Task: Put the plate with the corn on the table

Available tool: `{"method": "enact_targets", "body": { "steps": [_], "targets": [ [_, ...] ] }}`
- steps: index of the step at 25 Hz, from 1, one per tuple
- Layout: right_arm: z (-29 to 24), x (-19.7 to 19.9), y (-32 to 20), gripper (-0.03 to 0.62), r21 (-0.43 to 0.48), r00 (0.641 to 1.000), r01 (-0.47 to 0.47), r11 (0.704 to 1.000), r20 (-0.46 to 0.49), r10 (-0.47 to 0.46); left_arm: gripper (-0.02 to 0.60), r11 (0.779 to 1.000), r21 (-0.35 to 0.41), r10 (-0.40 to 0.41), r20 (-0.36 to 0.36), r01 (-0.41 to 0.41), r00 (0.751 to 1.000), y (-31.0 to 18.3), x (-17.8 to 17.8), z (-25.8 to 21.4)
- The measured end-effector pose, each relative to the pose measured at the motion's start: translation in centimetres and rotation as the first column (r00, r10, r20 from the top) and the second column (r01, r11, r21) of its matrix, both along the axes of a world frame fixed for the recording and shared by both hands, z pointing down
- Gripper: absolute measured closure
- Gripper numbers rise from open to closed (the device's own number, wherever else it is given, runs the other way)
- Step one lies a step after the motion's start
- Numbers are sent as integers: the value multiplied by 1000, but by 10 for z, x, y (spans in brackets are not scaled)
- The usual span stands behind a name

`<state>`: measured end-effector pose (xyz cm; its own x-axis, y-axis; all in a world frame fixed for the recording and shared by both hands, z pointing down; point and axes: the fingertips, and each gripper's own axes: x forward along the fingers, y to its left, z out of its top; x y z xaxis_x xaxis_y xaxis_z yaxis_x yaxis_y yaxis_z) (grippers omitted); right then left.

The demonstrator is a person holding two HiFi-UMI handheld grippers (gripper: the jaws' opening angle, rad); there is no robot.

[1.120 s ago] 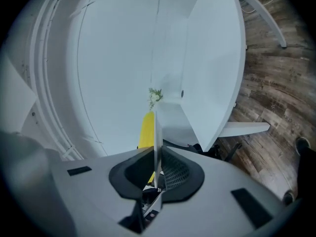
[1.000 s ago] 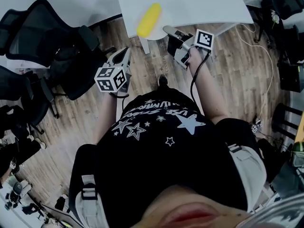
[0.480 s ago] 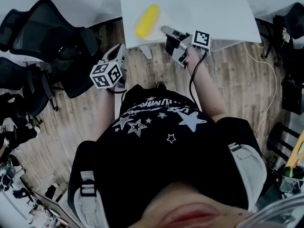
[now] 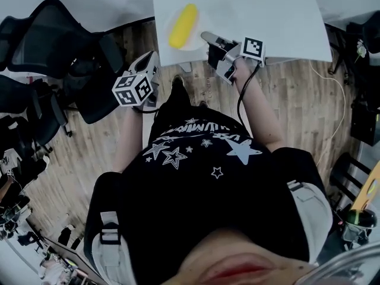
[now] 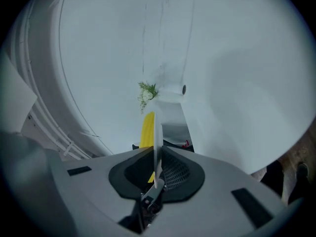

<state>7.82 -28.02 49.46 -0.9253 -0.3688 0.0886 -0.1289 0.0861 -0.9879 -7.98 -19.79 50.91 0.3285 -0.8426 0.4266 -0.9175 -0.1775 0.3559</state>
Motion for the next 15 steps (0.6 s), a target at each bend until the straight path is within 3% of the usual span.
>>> {"method": "enact_targets", "body": {
  "steps": [15],
  "targets": [
    [36, -41, -113, 562, 2, 995, -71, 997, -64, 71, 575, 993, -26, 119, -25, -119, 993, -142, -47, 22]
  ]
}}
